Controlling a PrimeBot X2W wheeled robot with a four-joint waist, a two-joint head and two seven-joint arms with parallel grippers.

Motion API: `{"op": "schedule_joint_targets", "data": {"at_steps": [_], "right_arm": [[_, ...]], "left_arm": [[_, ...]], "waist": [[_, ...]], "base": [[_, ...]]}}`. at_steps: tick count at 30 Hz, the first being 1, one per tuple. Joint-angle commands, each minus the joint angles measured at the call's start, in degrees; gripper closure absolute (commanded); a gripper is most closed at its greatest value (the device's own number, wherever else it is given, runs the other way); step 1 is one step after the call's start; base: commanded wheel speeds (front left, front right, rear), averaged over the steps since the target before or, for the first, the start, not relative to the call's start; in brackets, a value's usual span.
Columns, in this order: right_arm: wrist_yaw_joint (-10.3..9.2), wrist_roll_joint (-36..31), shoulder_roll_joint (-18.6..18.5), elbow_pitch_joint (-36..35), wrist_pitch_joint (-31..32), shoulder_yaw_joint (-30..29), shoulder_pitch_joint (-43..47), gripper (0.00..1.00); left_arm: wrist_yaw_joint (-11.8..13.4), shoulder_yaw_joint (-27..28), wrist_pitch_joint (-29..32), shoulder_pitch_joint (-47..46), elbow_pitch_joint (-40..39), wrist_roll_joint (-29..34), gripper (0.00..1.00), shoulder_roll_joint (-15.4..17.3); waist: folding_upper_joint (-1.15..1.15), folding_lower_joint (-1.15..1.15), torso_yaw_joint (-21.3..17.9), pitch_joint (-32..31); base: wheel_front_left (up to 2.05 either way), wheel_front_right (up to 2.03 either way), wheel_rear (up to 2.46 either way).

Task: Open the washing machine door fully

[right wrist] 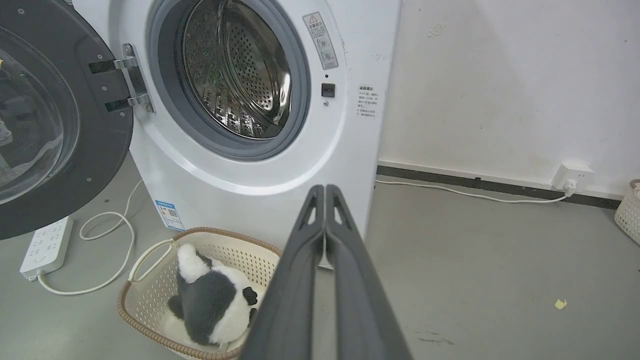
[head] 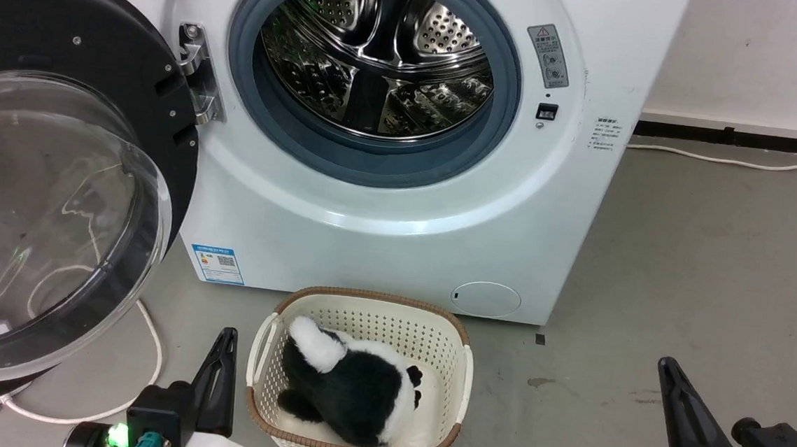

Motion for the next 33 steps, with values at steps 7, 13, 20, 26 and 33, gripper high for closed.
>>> {"op": "schedule_joint_targets", "data": {"at_steps": [7,13,20,26,33], "right_arm": [[0.02,-0.6,0.1,0.2,1.0,0.4,-1.4,1.00],[0.02,-0.8,0.1,0.2,1.8,0.7,-1.8,1.00],[0.03,-1.0,0.1,0.2,2.5,1.0,-2.1,1.00],[0.03,-1.2,0.1,0.3,3.3,1.4,-2.5,1.00],[0.03,-1.4,0.1,0.3,4.0,1.7,-2.8,1.00]], "left_arm": [[-0.7,0.8,1.0,-1.2,-0.3,0.9,1.00,-0.6],[-1.1,1.4,1.8,-1.4,-0.4,1.5,1.00,-0.9],[-1.4,2.0,2.5,-1.6,-0.4,2.0,1.00,-1.1],[-1.8,2.6,3.3,-1.8,-0.5,2.5,1.00,-1.4],[-2.1,3.1,4.0,-2.0,-0.6,3.0,1.00,-1.6]], "waist": [[0.00,0.00,-0.2,0.0],[0.00,0.00,-0.4,0.0],[0.00,0.00,-0.6,-0.1],[0.00,0.00,-0.8,-0.1],[0.00,0.00,-0.9,-0.1]], "base": [[0.00,0.00,0.00],[0.00,0.00,0.00],[0.00,0.00,0.00],[0.00,0.00,0.00],[0.00,0.00,0.00]]}}
